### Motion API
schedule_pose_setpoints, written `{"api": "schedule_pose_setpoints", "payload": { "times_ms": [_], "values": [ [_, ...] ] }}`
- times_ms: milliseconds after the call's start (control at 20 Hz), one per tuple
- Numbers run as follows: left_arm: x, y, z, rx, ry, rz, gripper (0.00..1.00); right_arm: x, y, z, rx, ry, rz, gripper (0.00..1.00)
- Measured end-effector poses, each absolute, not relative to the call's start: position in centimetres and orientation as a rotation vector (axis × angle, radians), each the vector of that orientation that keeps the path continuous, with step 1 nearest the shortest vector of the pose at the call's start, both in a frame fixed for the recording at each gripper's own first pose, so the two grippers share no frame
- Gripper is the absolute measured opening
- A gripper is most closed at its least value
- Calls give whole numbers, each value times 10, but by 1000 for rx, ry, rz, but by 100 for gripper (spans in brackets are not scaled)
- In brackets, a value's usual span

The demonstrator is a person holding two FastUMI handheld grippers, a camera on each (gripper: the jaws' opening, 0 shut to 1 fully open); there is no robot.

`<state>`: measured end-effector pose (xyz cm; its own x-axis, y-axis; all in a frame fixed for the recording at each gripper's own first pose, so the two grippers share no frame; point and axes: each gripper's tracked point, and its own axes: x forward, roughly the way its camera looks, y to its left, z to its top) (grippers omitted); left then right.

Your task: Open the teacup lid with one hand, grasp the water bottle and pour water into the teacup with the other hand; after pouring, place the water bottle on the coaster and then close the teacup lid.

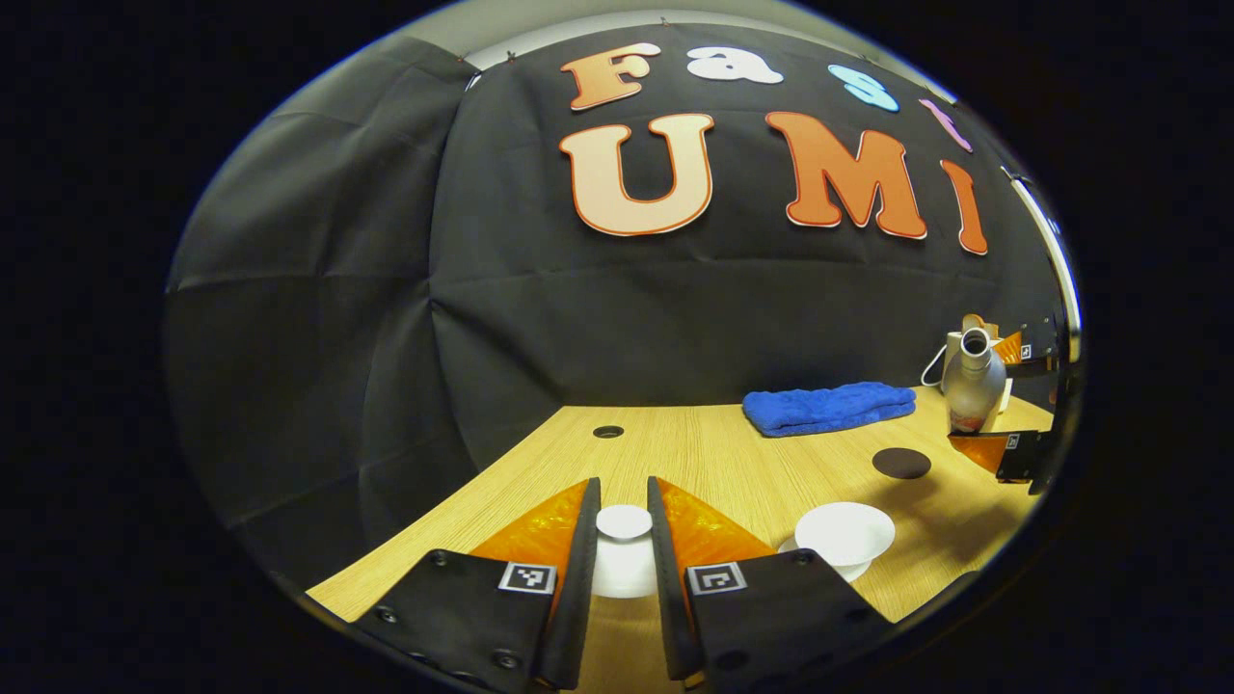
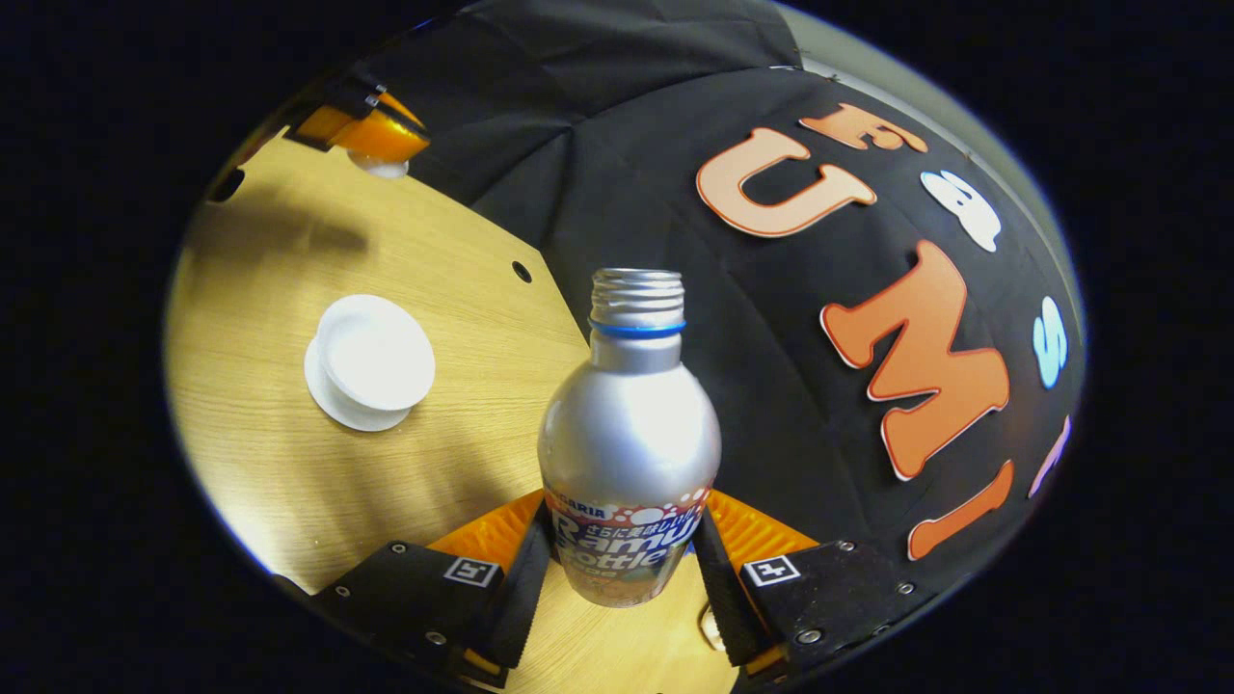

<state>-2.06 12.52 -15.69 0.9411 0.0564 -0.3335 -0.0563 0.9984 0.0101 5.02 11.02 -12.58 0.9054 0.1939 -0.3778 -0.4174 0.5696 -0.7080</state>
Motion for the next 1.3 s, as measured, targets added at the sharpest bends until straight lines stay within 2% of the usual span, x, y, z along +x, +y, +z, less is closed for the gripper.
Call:
{"api": "schedule_pose_setpoints", "payload": {
  "times_ms": [250,300,400,1000,1300],
  "values": [
    [-26,143,-157,-10,337,86,35,52,111,-121,-1043,221,374,77],
    [-26,145,-159,-11,335,91,32,52,111,-120,-1079,205,373,77],
    [-27,150,-157,-25,331,96,35,52,111,-117,-1150,176,373,77],
    [-31,167,-164,-34,333,119,36,54,115,-102,-1457,-2,359,77],
    [-33,171,-163,-41,329,126,36,49,119,-97,-1601,-112,315,77]
  ]
}}
